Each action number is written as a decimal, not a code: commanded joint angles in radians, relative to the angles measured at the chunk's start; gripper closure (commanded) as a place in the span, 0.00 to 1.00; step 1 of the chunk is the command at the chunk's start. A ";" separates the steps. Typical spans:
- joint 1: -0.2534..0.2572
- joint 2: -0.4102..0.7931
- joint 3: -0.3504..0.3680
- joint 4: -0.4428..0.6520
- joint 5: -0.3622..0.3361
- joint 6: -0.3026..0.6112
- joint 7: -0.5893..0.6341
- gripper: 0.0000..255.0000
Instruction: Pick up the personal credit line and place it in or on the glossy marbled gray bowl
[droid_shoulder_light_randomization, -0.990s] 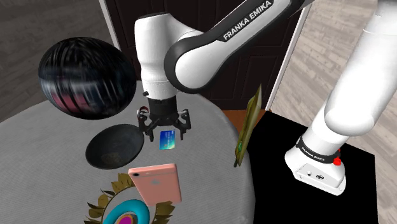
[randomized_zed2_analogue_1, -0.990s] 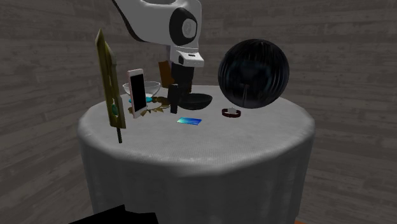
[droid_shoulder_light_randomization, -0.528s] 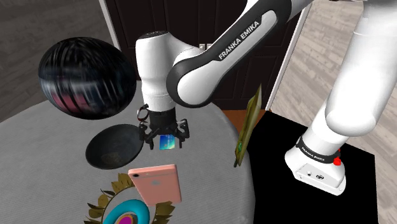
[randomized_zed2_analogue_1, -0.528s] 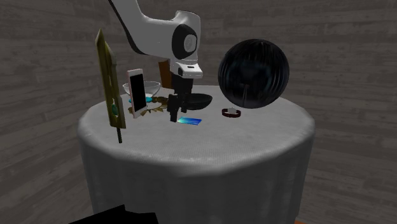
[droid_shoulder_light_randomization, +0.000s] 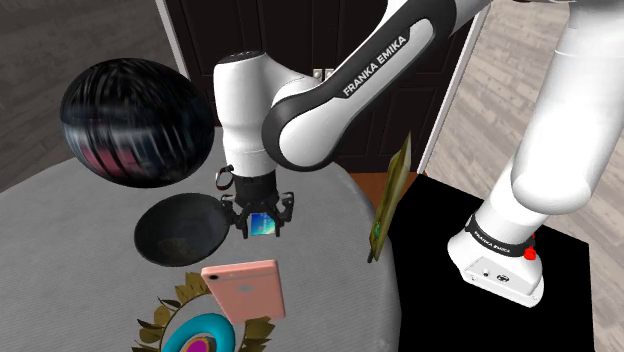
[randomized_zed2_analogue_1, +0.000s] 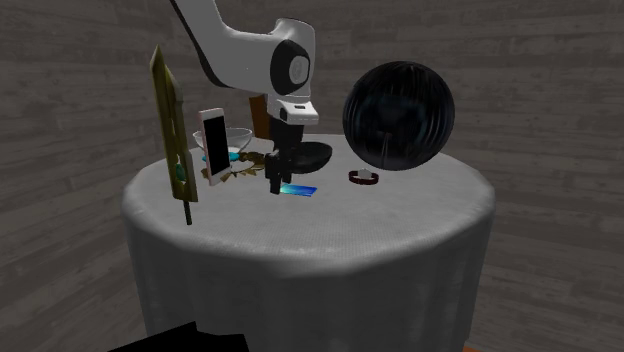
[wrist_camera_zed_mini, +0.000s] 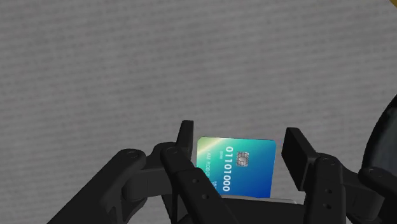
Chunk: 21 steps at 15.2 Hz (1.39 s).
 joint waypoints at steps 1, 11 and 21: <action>0.000 0.002 0.000 -0.001 0.000 0.001 0.000 1.00; -0.006 -0.019 0.006 0.008 0.016 -0.024 -0.009 1.00; -0.028 -0.108 0.020 0.068 0.086 -0.153 -0.044 1.00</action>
